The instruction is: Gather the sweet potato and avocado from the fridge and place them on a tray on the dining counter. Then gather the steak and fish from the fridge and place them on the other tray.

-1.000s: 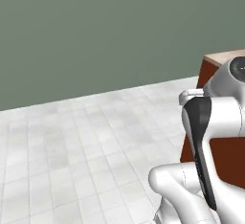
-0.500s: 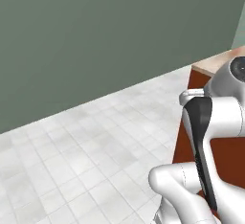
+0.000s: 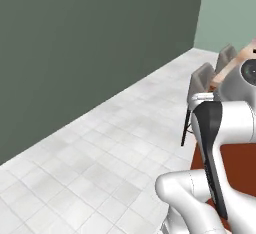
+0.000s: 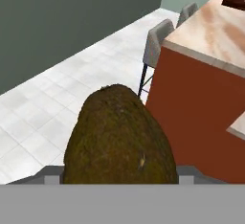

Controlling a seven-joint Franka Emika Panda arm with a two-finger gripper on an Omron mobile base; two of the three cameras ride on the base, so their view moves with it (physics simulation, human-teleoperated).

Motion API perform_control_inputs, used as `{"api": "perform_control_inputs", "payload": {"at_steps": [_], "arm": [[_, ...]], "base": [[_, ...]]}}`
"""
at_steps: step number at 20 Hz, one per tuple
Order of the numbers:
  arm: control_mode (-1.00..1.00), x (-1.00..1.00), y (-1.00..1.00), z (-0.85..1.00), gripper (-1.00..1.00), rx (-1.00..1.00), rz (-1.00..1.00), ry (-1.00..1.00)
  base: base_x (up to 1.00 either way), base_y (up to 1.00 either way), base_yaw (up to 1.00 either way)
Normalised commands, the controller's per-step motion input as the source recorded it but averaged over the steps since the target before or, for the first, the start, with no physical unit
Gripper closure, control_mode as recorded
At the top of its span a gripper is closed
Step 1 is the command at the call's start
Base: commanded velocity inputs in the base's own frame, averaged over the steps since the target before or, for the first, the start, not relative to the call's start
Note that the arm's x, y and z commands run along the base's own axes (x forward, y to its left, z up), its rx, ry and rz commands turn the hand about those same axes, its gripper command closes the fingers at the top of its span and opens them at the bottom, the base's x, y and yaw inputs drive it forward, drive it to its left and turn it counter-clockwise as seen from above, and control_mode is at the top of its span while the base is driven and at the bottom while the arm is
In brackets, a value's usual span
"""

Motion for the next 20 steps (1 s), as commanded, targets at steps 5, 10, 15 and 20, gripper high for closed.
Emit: {"api": "perform_control_inputs", "payload": {"at_steps": [5, 10, 15, 20], "arm": [[1.00, 0.00, 0.00, 0.00, 1.00, 0.00, 0.00, 0.00], [1.00, 0.00, 0.00, 0.00, 1.00, 0.00, 0.00, 0.00], [1.00, 0.00, 0.00, 0.00, 1.00, 0.00, 0.00, 0.00], [1.00, 0.00, 0.00, 0.00, 1.00, 0.00, 0.00, 0.00]], "base": [[0.88, 0.56, -0.46], [0.89, 0.59, -0.45], [0.87, 0.58, -0.46], [0.85, 0.53, -0.46]]}}
